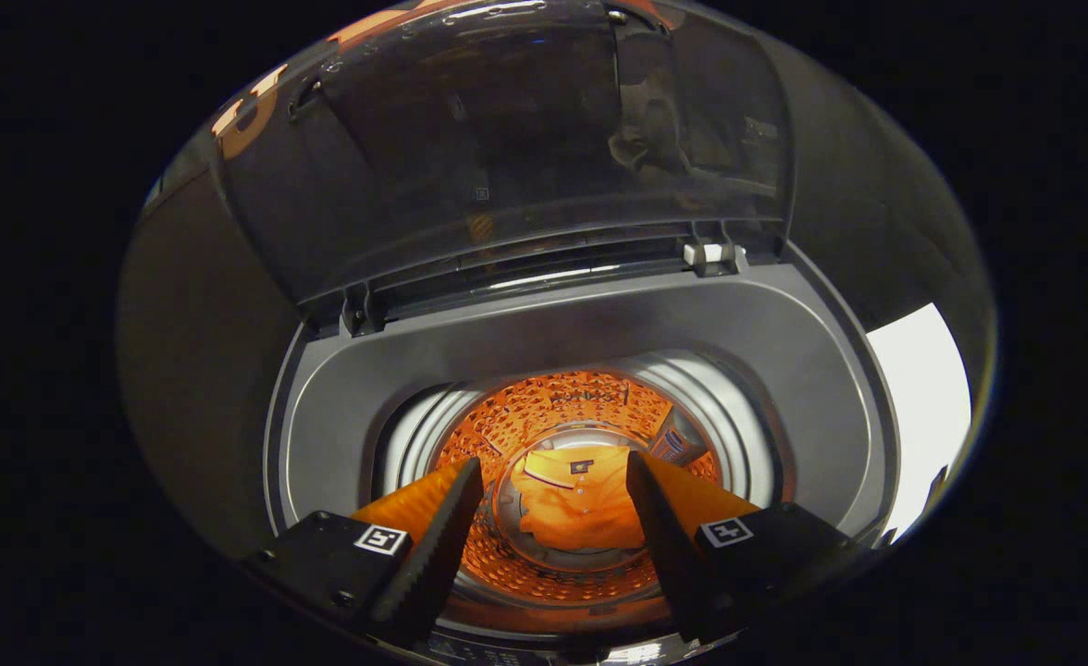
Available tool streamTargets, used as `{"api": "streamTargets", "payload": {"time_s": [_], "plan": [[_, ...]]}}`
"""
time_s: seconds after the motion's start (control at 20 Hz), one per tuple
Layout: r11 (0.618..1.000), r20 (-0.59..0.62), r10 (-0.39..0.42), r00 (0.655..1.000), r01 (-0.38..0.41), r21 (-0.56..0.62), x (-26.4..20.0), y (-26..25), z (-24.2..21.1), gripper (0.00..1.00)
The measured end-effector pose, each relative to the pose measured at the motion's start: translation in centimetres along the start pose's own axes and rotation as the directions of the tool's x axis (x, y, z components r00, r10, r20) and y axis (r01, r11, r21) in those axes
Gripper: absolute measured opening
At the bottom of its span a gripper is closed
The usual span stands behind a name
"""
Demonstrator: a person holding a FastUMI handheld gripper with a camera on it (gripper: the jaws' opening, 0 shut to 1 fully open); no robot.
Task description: Put the clothes into the washing machine and then close the washing machine lid.
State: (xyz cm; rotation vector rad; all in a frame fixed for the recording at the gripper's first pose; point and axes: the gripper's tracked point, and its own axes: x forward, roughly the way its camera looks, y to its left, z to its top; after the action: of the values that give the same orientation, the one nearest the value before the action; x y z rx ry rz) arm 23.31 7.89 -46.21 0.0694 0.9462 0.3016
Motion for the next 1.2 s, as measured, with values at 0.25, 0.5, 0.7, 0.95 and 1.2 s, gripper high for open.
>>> {"api": "streamTargets", "payload": {"time_s": [0.25, 0.5, 0.7, 0.95, 1.2], "plan": [[1.000, 0.089, 0.001, 0.996, -0.002, 0.010, -3.2, 0.6, 1.6, 0.99], [0.999, 0.281, 0.012, 0.960, -0.021, 0.028, -9.8, 1.9, 6.3, 0.99], [1.000, 0.462, 0.011, 0.887, -0.015, 0.004, -17.0, 3.0, 12.3, 0.99], [0.994, 0.604, 0.091, 0.792, -0.034, -0.104, -23.2, 6.6, 20.9, 0.99], [0.984, 0.652, 0.177, 0.737, -0.132, -0.119, -23.1, 9.7, 26.7, 0.98]]}}
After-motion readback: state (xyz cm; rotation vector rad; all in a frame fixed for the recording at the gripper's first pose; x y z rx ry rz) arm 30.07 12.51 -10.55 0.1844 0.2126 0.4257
